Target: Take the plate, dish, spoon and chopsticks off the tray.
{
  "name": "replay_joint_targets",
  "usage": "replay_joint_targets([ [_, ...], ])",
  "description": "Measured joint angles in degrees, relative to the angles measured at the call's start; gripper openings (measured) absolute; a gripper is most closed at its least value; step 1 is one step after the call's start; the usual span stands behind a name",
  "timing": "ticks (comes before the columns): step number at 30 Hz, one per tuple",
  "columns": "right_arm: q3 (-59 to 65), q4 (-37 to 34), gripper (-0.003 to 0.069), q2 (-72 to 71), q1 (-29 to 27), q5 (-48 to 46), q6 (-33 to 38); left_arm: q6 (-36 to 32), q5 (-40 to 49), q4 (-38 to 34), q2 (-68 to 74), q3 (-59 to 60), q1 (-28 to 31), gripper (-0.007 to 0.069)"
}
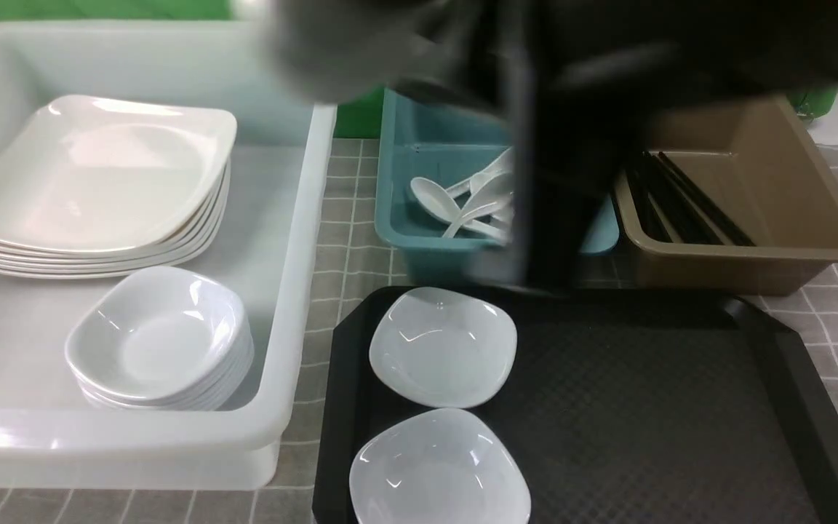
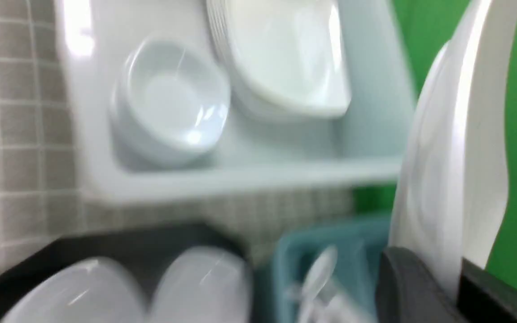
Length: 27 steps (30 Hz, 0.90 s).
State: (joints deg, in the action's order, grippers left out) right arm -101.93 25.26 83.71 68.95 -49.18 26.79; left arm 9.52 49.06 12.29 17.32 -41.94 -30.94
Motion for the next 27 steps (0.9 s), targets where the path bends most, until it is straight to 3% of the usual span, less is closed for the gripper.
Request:
replay_joint_targets([
  [2, -0.2, -1.67, 0.0062, 1.81, -0.93, 4.77, 5.01, 0.98, 1.41, 0.52, -1.17, 0.0, 0.0, 0.0006],
  [3, -0.19, -4.9, 0.0062, 4.35, -2.36, 10.46, 10.6, 1.64, 2.4, 0.71, -2.71, 0.0, 0.0, 0.0006],
  [6, -0.66, -11.86, 0.0062, 8.84, -5.77, 16.79, 17.51, 2.27, 2.98, 0.86, -3.98, 0.0, 0.0, 0.0006],
  [13, -10.29, -27.49, 0.0062, 23.08, -13.2, 16.9, 29.43, 2.41, 3.32, 1.13, -4.34, 0.0, 0.0, 0.0006],
  [21, -27.17, -30.37, 0.0062, 38.72, -14.53, 9.45, 36.49, 2.41, 7.82, 1.56, -4.51, 0.0, 0.0, 0.0006],
  [27, -32.5, -31.17, 0.0062, 45.87, -15.7, 10.98, 40.25, 2.41, 10.7, 1.67, -5.53, 0.0, 0.0, 0.0006],
])
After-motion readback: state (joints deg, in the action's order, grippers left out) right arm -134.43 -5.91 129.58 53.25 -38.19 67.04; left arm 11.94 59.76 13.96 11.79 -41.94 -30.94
